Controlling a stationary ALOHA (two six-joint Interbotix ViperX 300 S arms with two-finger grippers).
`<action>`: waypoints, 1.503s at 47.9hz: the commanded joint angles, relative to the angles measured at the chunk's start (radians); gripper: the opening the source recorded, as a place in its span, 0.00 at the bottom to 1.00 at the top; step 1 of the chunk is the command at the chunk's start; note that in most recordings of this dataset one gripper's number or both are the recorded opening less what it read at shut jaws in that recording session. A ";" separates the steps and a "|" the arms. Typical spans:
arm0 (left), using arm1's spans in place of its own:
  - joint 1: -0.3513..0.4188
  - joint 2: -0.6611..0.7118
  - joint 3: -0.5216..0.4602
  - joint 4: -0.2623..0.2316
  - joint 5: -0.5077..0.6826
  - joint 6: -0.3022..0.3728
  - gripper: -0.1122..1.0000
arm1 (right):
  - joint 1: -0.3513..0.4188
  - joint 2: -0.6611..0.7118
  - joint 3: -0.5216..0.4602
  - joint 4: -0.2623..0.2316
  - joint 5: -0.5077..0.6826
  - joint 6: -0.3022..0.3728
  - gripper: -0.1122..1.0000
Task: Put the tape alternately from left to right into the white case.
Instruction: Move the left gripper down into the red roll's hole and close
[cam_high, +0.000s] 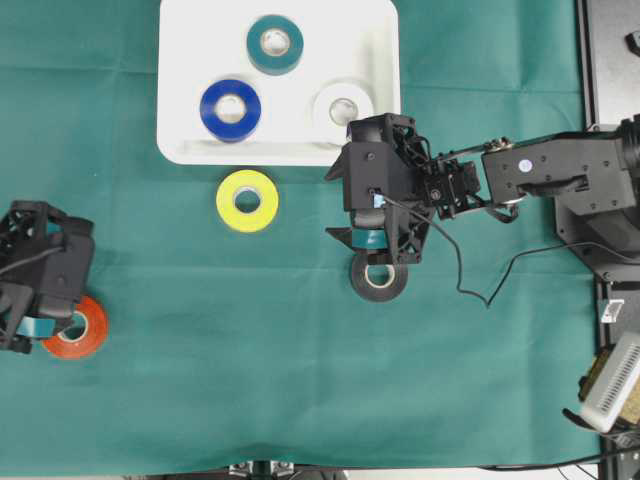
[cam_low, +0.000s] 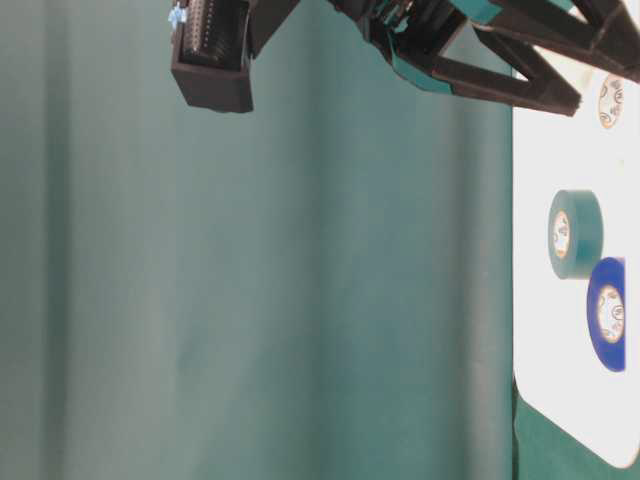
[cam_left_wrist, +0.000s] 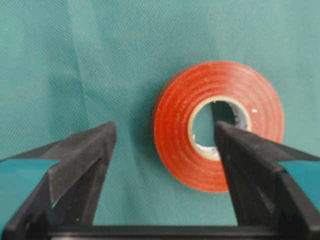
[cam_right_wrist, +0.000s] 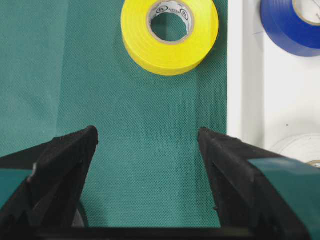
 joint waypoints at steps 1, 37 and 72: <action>-0.005 0.018 -0.026 0.002 -0.012 0.003 0.92 | 0.002 -0.005 -0.017 0.000 -0.008 0.002 0.85; -0.037 0.127 -0.075 0.003 -0.012 -0.006 0.89 | 0.002 -0.003 -0.015 0.000 -0.006 0.002 0.85; -0.037 0.127 -0.083 0.002 -0.006 -0.008 0.07 | 0.002 -0.002 -0.015 0.000 -0.006 0.003 0.85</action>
